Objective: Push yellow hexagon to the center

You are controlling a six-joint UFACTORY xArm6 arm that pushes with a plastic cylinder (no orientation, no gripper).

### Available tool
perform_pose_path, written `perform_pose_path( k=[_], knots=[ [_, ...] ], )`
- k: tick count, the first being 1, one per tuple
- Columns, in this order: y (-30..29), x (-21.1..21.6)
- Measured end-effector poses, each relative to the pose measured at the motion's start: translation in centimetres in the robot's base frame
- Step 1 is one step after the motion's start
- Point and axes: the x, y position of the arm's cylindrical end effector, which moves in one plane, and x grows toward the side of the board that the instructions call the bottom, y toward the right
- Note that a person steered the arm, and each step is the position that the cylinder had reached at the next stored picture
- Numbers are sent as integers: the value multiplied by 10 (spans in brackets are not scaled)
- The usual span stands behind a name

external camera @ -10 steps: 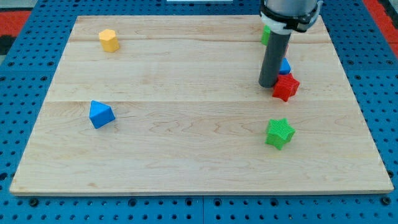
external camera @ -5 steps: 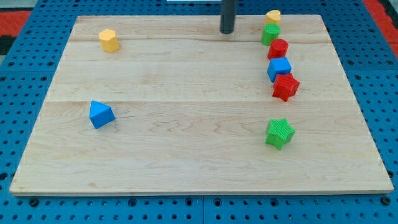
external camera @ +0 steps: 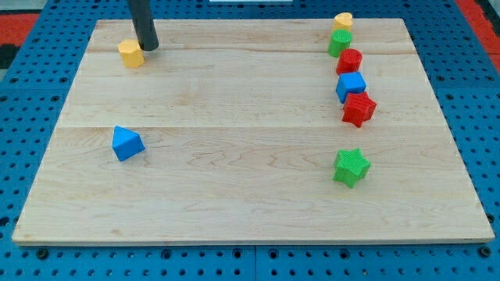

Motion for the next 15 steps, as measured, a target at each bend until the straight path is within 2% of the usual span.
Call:
perform_pose_path(
  k=[2, 4, 5, 6, 7, 8, 10, 12, 13, 15],
  knots=[
    [-26, -31],
    [-40, 9],
    [-42, 53],
    [-41, 73],
    [-27, 81],
    [-5, 109],
    [10, 108],
    [5, 73],
    [22, 76],
    [62, 109]
  ],
)
